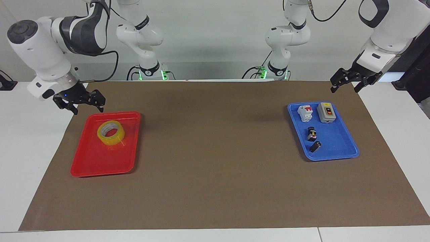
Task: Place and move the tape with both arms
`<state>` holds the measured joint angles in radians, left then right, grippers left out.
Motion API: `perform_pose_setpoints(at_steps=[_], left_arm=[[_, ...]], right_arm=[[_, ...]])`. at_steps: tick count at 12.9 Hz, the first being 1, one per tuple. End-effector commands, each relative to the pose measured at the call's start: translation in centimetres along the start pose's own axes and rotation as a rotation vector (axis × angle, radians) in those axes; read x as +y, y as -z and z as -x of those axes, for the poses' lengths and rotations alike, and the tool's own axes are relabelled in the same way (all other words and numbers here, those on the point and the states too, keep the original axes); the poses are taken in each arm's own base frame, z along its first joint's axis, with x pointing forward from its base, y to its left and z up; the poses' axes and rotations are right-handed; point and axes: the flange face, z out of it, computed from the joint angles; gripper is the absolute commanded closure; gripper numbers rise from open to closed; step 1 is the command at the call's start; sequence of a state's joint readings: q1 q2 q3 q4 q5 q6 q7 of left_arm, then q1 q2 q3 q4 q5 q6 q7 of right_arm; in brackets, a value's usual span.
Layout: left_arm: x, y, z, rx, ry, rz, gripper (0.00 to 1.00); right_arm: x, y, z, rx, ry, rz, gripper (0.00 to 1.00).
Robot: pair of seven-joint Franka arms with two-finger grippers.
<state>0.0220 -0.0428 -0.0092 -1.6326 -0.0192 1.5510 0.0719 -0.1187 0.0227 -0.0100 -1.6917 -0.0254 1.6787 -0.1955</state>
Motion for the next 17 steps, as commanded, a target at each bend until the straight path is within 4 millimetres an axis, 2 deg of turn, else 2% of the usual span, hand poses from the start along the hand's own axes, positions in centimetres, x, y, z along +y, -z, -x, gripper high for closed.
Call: perform_pose_setpoints(at_steps=[1,3,5,6,7,8,10,12,14,17], left_arm=[[0.0,-0.1,0.3,-0.006,0.013,-0.002,0.00],[0.0,-0.1,0.3,-0.006,0.013,-0.002,0.00],[0.0,-0.1,0.3,-0.006,0.013,-0.002,0.00],[0.0,-0.1,0.3,-0.006,0.013,-0.002,0.00],[0.0,-0.1,0.3,-0.006,0.013,-0.002,0.00],[0.0,-0.1,0.3,-0.006,0.013,-0.002,0.00],[0.0,-0.1,0.3,-0.006,0.013,-0.002,0.00],[0.0,-0.1,0.3,-0.006,0.013,-0.002,0.00],[0.0,-0.1,0.3,-0.006,0.013,-0.002,0.00],[0.0,-0.1,0.3,-0.006,0.013,-0.002,0.00]], right_arm=[[0.3,4.3,0.3,0.006,-0.043,-0.007,0.00],[0.0,6.4,0.7,-0.009,-0.063,-0.005,0.00],[0.6,6.0,0.5,-0.039,-0.076,-0.023,0.00],[0.9,5.0,0.3,-0.074,-0.083,-0.030,0.00],[1.4,5.5,0.8,-0.072,-0.096,-0.027,0.00],[0.7,6.3,1.4,-0.068,-0.087,-0.023,0.00],[0.6,7.4,2.0,-0.048,-0.088,-0.017,0.00],[0.4,7.2,3.3,-0.063,-0.098,-0.025,0.00],[0.8,7.3,3.8,-0.062,-0.112,-0.024,0.00],[1.4,7.2,3.5,-0.041,-0.118,-0.018,0.00]])
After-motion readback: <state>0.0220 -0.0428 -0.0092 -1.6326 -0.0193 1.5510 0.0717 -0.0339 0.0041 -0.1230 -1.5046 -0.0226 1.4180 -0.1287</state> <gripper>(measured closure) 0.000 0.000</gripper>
